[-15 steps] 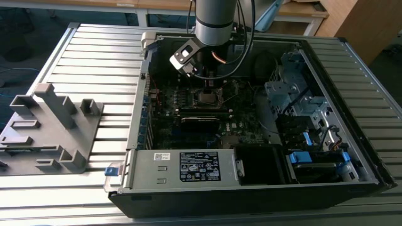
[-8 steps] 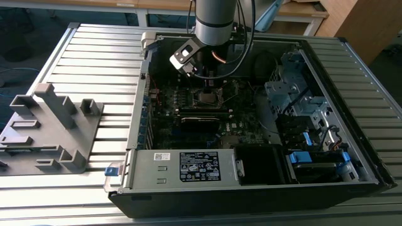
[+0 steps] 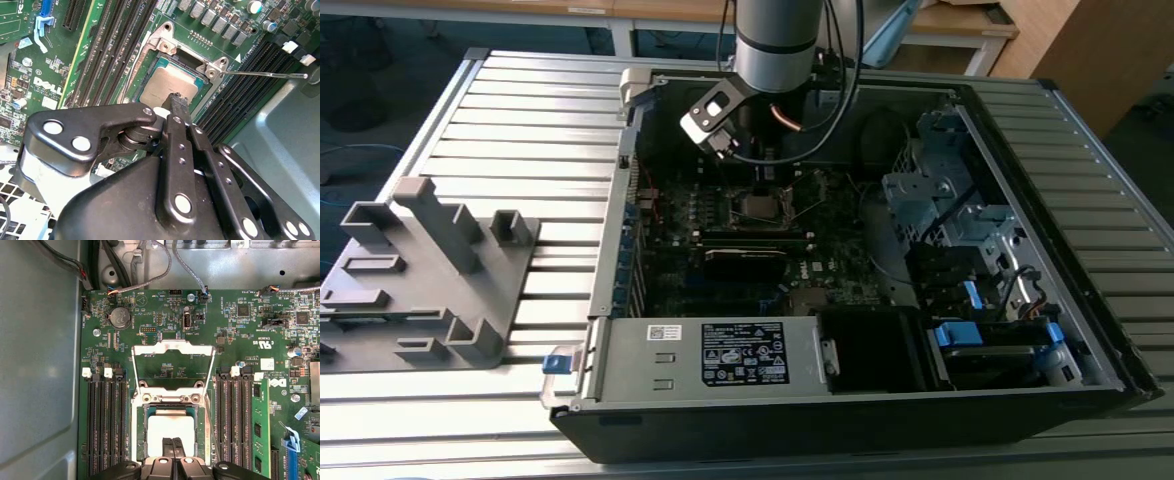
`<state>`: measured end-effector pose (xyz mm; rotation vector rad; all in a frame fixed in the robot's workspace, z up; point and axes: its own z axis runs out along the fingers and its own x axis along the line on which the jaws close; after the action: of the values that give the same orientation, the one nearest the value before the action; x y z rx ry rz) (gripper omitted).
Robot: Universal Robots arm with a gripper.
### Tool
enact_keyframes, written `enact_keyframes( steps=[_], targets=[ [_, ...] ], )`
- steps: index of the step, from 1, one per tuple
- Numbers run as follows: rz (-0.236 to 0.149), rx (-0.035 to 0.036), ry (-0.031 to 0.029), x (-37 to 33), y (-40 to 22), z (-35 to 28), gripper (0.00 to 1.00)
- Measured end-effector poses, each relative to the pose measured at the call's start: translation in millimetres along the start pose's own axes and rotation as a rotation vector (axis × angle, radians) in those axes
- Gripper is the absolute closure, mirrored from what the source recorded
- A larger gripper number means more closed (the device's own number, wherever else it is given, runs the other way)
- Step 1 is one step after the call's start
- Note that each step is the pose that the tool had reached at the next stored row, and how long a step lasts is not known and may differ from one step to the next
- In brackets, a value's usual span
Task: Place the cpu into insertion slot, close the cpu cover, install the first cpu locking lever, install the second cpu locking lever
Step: 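Close the cpu cover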
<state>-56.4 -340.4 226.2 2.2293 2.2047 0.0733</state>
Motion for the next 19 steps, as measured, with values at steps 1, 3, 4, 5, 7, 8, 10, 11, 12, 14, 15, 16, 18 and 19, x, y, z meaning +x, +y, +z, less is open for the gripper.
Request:
enact_keyframes(
  steps=[1,3,4,5,7,8,10,11,12,14,15,16,18,19],
  targets=[
    [0.000,0.0001,-0.0001,0.0,0.0,-0.3,0.89],
    [0.000,-0.0001,0.0001,0.1,0.1,-2.1,0.89],
    [0.000,0.0000,0.0000,0.1,0.1,-2.7,0.89],
    [0.000,0.0000,0.0000,0.1,0.1,-2.9,0.89],
    [0.000,0.0001,-0.0001,0.1,0.1,-3.4,0.89],
    [0.000,0.0001,-0.0001,0.1,0.1,-3.8,0.89],
    [0.000,0.0000,0.0000,0.2,0.2,-4.8,0.89],
    [0.000,0.0000,0.0000,0.2,0.2,-5.5,0.89],
    [0.000,-0.0001,0.0001,0.2,0.2,-6.2,0.89],
    [0.000,-0.0001,0.0001,0.2,0.3,-7.3,0.89],
    [0.000,-0.0001,0.0001,0.2,0.3,-7.9,0.89],
    [0.000,-0.0001,0.0002,0.3,0.3,-8.2,0.89],
    [0.000,-0.0003,0.0004,0.3,0.3,-8.2,0.89],
    [0.000,-0.0001,0.0001,0.3,0.3,-9.2,0.89]
  ],
)
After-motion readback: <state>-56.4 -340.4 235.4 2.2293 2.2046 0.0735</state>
